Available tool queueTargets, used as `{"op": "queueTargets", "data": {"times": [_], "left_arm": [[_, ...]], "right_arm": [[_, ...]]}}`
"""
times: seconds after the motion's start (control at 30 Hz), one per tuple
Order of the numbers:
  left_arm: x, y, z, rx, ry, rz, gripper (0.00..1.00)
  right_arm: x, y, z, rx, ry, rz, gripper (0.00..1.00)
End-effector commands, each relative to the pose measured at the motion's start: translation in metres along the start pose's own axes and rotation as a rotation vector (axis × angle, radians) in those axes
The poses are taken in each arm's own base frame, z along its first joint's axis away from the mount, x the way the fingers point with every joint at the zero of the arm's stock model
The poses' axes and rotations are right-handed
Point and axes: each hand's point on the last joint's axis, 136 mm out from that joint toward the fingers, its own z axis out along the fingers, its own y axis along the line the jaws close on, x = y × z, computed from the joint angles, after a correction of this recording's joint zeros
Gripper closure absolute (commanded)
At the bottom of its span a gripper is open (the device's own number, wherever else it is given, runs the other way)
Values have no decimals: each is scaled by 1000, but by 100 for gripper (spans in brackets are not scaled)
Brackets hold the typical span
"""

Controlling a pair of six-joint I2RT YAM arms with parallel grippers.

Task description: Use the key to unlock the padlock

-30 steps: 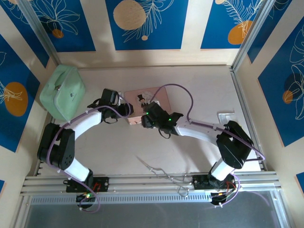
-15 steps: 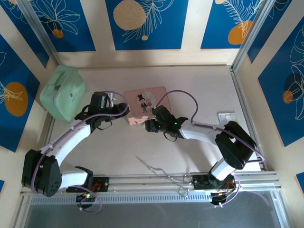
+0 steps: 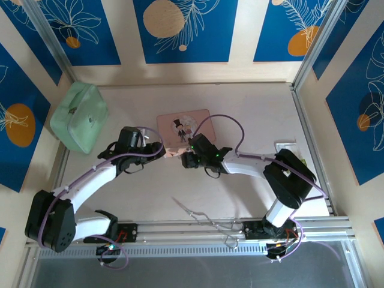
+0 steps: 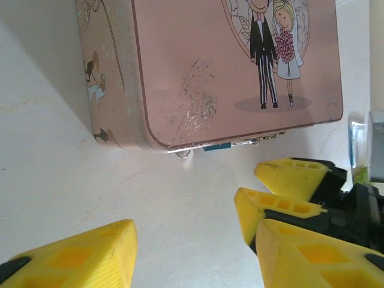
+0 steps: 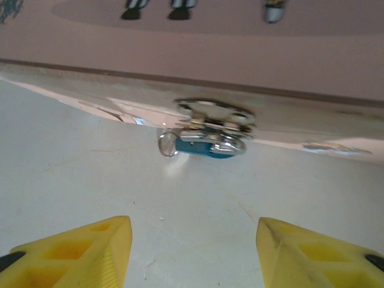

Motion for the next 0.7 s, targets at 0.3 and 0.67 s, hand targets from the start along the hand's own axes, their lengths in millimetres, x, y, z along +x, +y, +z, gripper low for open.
{"op": "queueTargets", "data": {"times": [0.3,0.67], "left_arm": [[-2,-12,-2,46,-6,3,46],[0,-9,-2,31,-2,11,47]], "right_arm": [[-11,-7,27,201,2,-87,40],[-13,-3,37,232,3,-137,40]]}}
